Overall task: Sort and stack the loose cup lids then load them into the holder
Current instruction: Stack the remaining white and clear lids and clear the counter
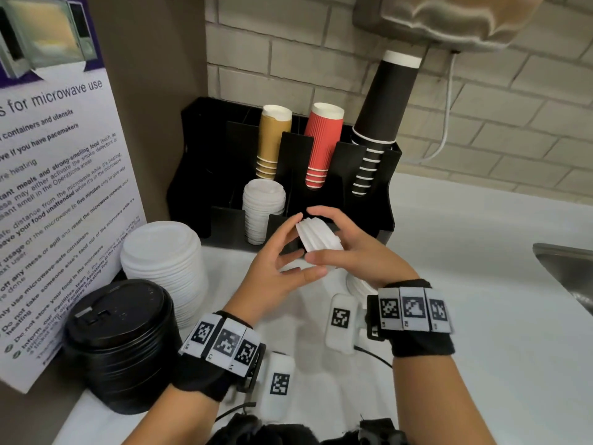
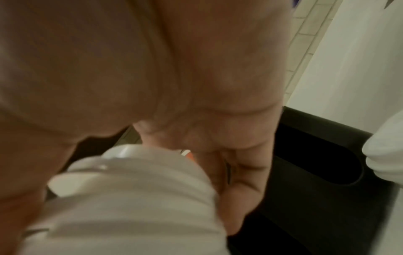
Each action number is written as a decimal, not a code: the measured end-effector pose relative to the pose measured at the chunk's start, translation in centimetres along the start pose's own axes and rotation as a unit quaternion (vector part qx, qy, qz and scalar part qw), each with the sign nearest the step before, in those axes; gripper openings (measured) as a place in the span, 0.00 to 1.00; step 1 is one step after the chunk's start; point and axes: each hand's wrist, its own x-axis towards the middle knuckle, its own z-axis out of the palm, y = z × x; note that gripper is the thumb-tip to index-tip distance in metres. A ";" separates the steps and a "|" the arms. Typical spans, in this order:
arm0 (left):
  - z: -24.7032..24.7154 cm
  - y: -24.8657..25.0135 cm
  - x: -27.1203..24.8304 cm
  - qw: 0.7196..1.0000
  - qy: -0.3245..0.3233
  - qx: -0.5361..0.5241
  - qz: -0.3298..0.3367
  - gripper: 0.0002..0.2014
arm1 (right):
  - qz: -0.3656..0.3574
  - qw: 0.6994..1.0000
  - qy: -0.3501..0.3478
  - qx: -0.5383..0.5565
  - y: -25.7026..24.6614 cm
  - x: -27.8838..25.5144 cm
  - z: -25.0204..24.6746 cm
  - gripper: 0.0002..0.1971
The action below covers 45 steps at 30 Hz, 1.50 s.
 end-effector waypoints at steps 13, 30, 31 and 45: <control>-0.3 0.5 -0.1 0.997 0.023 -0.031 0.060 0.39 | -0.045 0.996 -0.014 0.072 0.3 -0.7 -0.6 0.32; -0.7 -0.6 0.5 0.996 0.084 -0.016 0.031 0.46 | -0.060 0.996 0.061 0.005 0.2 1.5 -0.3 0.27; -0.7 -0.8 0.5 0.994 0.105 -0.012 0.012 0.46 | -0.063 0.994 0.087 -0.004 -0.1 2.3 -0.6 0.28; -1.0 -2.4 1.3 0.990 0.108 0.038 -0.085 0.14 | -0.110 0.945 0.013 -0.306 -5.0 15.8 1.4 0.27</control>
